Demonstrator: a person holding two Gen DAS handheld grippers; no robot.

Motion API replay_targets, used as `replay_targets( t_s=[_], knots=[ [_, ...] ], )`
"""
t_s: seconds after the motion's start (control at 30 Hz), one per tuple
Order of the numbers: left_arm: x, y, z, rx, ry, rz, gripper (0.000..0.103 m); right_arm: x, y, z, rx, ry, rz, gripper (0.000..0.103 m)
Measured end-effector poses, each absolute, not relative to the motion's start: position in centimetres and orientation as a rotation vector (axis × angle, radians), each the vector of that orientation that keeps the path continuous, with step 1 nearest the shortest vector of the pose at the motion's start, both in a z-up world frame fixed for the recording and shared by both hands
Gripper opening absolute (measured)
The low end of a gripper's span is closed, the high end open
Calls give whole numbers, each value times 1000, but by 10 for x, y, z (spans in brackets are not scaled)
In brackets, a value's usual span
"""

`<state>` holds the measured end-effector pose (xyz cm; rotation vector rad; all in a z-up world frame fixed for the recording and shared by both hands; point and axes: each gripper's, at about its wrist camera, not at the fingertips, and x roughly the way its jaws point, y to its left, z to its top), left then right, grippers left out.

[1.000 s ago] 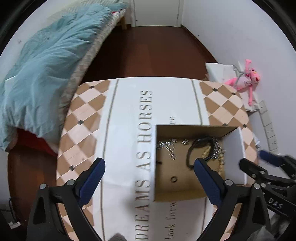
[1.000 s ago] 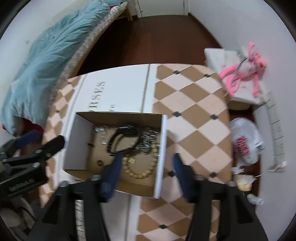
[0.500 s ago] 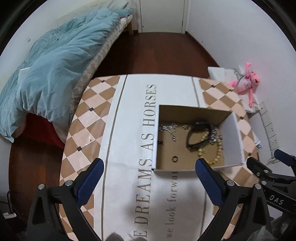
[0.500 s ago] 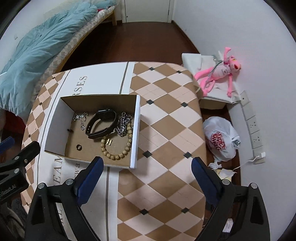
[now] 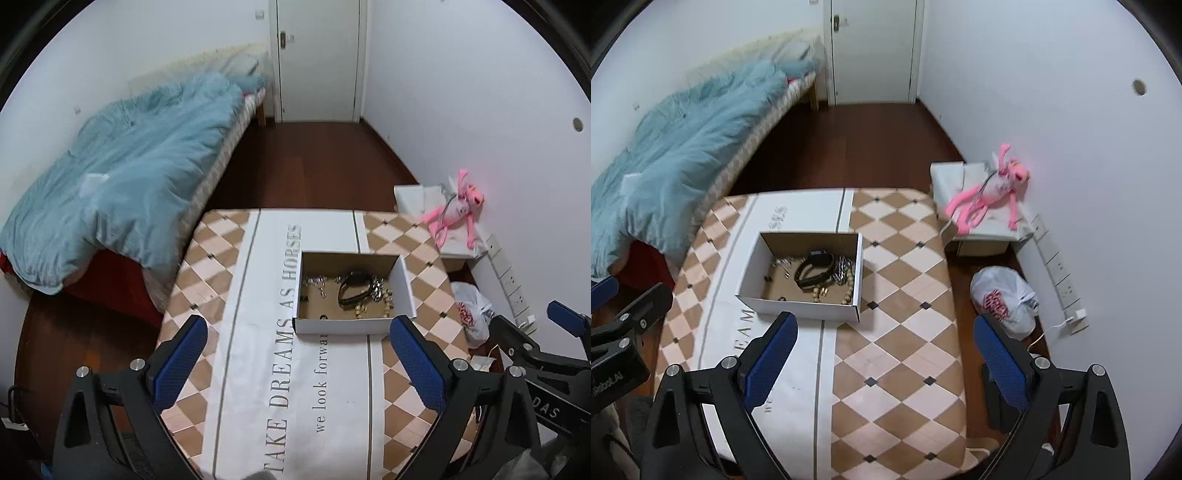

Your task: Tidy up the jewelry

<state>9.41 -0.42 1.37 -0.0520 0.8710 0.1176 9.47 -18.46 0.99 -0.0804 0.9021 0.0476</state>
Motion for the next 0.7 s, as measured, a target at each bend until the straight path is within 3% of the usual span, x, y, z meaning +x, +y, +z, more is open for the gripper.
replay_targets(
  t_s=[0.33,0.7],
  knots=[
    [35,-15,70,-38,756,111,101,27,-193,76,-84,766,24,103],
    [21,-13,76,-59,777,97,101,5,-196,92,-85,772,35,103]
  ],
)
